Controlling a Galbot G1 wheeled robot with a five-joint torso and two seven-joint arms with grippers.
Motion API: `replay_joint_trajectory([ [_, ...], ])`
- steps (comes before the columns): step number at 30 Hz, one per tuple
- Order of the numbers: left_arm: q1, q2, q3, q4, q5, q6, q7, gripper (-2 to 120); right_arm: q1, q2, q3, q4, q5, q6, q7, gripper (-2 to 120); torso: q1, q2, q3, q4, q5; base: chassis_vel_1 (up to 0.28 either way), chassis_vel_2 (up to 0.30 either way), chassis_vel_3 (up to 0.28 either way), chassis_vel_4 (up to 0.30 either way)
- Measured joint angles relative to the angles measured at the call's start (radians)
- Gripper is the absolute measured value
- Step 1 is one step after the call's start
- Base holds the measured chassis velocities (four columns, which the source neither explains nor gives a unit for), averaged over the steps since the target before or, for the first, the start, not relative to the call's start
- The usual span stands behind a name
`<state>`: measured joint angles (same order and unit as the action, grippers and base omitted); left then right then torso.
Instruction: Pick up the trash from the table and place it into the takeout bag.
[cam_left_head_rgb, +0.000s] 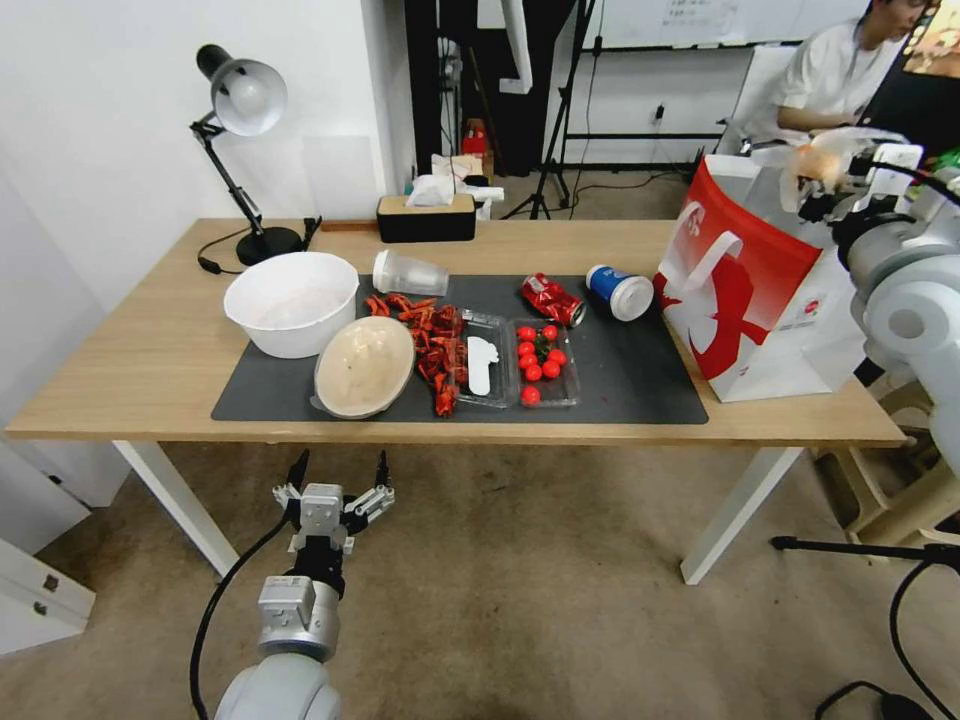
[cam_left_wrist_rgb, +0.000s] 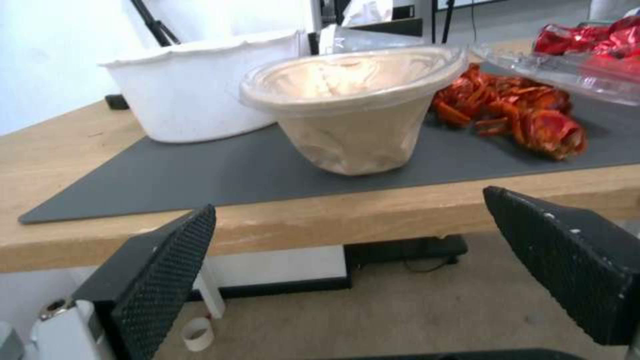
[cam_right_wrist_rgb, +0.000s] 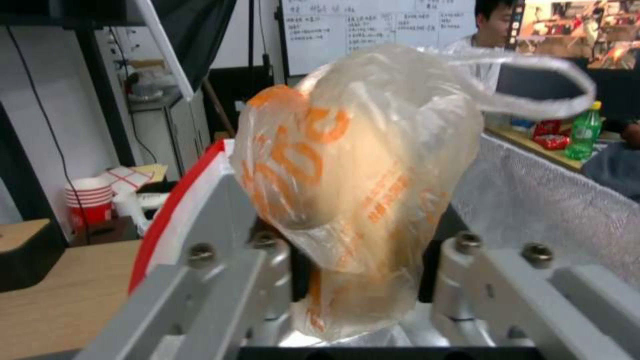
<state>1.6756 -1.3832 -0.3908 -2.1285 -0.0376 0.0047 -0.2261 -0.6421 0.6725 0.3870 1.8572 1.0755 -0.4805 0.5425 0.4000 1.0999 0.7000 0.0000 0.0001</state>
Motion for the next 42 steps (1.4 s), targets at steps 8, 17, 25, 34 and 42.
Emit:
replay_joint_trajectory([
  [8,0.006,0.000,-0.006,0.014,0.009,0.002,-0.022,100,0.015,0.014,-0.023,-0.039,0.001,-0.015,-0.010,59,0.000,0.000,0.000,0.0002,-0.0001,0.000,0.000,0.000,0.000],
  [17,0.022,-0.009,-0.020,0.009,0.011,-0.001,-0.036,100,0.032,0.024,-0.038,-0.038,0.000,-0.031,-0.013,91,0.000,0.000,0.000,0.0001,-0.0002,0.000,0.000,0.000,0.000],
  [25,0.028,-0.014,-0.022,0.000,0.014,-0.005,-0.037,100,0.006,0.014,-0.024,-0.012,0.002,-0.039,-0.015,100,0.000,0.000,0.000,-0.0001,-0.0001,0.000,0.000,0.000,0.000],
  [34,0.025,-0.014,-0.019,-0.005,0.012,-0.015,-0.034,100,-0.014,-0.003,-0.008,0.063,0.002,0.024,-0.041,100,0.000,0.000,0.000,0.0000,0.0000,0.000,0.000,0.000,0.000],
  [42,0.028,-0.031,-0.009,0.005,0.009,-0.024,-0.034,100,-0.100,-0.017,0.014,0.205,-0.020,0.100,-0.096,100,0.000,0.000,0.000,0.0000,-0.0003,0.000,0.000,0.000,0.000],
])
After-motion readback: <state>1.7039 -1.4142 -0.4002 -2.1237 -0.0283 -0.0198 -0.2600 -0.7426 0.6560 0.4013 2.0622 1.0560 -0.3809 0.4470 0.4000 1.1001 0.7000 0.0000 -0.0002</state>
